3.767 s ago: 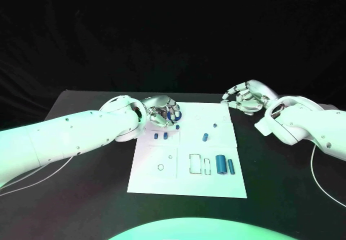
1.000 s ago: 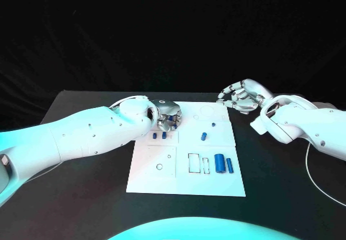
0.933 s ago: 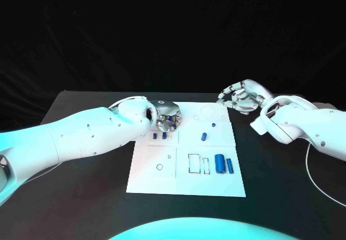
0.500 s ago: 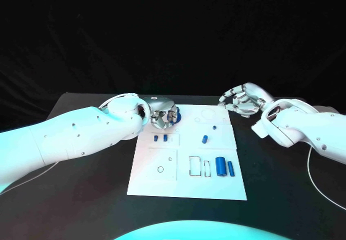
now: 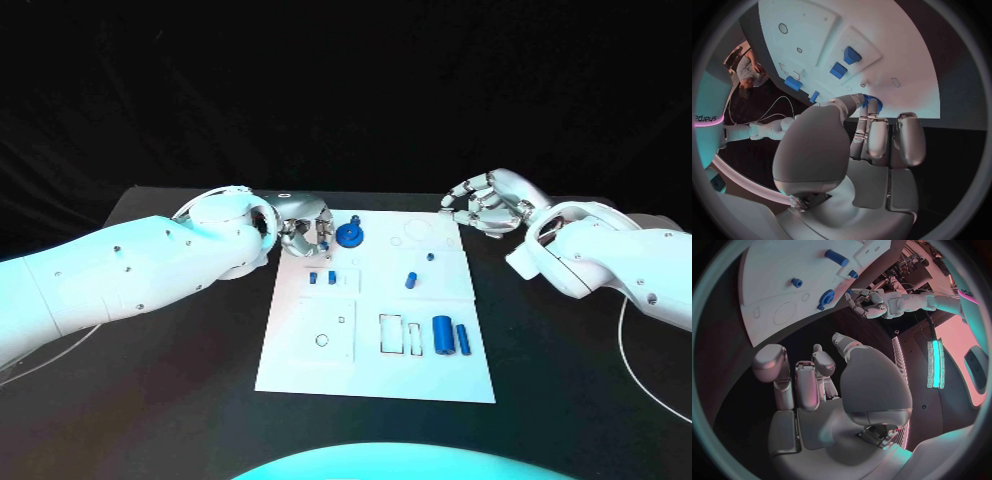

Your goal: Assemble the parts on the task board

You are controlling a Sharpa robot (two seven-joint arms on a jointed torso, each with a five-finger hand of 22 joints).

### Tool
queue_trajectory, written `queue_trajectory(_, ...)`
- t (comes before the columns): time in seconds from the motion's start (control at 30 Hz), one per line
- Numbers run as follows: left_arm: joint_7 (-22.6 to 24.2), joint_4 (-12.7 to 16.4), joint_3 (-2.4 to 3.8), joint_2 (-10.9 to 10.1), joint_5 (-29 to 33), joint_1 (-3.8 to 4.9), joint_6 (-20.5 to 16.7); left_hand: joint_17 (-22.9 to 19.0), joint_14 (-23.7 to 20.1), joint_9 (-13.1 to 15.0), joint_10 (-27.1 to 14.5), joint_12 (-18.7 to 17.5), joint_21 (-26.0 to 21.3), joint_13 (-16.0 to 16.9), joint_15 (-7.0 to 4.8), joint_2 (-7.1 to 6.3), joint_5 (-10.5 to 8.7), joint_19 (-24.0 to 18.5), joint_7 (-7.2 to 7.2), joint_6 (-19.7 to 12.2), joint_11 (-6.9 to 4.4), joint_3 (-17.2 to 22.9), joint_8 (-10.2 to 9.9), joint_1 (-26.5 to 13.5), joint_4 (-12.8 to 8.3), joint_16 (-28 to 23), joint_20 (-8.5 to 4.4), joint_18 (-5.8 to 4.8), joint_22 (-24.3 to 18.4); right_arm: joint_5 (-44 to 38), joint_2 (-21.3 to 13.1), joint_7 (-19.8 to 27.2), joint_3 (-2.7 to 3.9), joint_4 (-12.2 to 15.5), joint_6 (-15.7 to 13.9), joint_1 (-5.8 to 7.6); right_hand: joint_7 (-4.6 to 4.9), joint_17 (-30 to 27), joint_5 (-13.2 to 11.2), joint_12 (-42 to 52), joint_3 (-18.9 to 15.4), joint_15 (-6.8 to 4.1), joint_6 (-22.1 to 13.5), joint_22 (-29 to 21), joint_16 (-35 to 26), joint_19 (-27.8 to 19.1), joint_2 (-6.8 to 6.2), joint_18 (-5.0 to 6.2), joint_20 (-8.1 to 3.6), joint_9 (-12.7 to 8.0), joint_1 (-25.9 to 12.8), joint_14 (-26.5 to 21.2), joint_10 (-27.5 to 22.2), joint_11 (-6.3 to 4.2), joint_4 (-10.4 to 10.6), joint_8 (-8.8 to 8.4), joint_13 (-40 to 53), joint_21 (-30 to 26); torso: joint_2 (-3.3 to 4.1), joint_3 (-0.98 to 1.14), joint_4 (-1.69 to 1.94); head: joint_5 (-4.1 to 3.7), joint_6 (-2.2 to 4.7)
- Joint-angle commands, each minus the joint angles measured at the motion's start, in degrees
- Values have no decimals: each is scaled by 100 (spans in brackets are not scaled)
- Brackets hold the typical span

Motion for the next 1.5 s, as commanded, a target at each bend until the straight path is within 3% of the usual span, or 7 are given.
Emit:
queue_trajectory(0.03, 24, 9, 1, -15, 155, -14, 156, -5, -1, 1, 24, -25, 20, -6, 40, 14, -24, 3, 7, 36, -2, 29, -39, -63, -10, 25, 32, -93, 49, -31, 3, 37, 1, 3, 28, -6, -2, 126, 29, 23, 34, 30, -39, 7, 14, -7, 15, 91, 0, -6, 49, 115, 6, 10, 9, 37, 7, 21, 5, -1, -12, 8, -12)
queue_trajectory(0.7, 70, -94, -7, 82, 232, -116, 179, -14, -7, 6, 54, -56, 12, -14, 40, 8, -77, -4, 5, 58, -2, 24, -55, -109, -4, 26, 34, -90, 42, -31, 9, 37, 1, 11, 25, -13, -5, 130, 28, 24, 33, 27, -35, 15, 16, -1, 12, 90, -1, -6, 52, 122, 18, 7, 10, 42, 7, 25, 9, 6, -17, -6, -48)
queue_trajectory(1.5, 55, -215, -10, 200, 172, -137, 206, -25, -12, 6, 53, -78, 1, -20, 43, 12, -94, -11, 11, 56, 2, 34, -69, -111, -12, 24, 33, -86, 32, -31, 7, 38, 1, 24, 33, -13, -5, 130, 28, 24, 33, 27, -35, 15, 16, -1, 12, 90, -1, -6, 52, 122, 18, 7, 10, 42, 7, 25, 9, 3, -15, -23, -71)
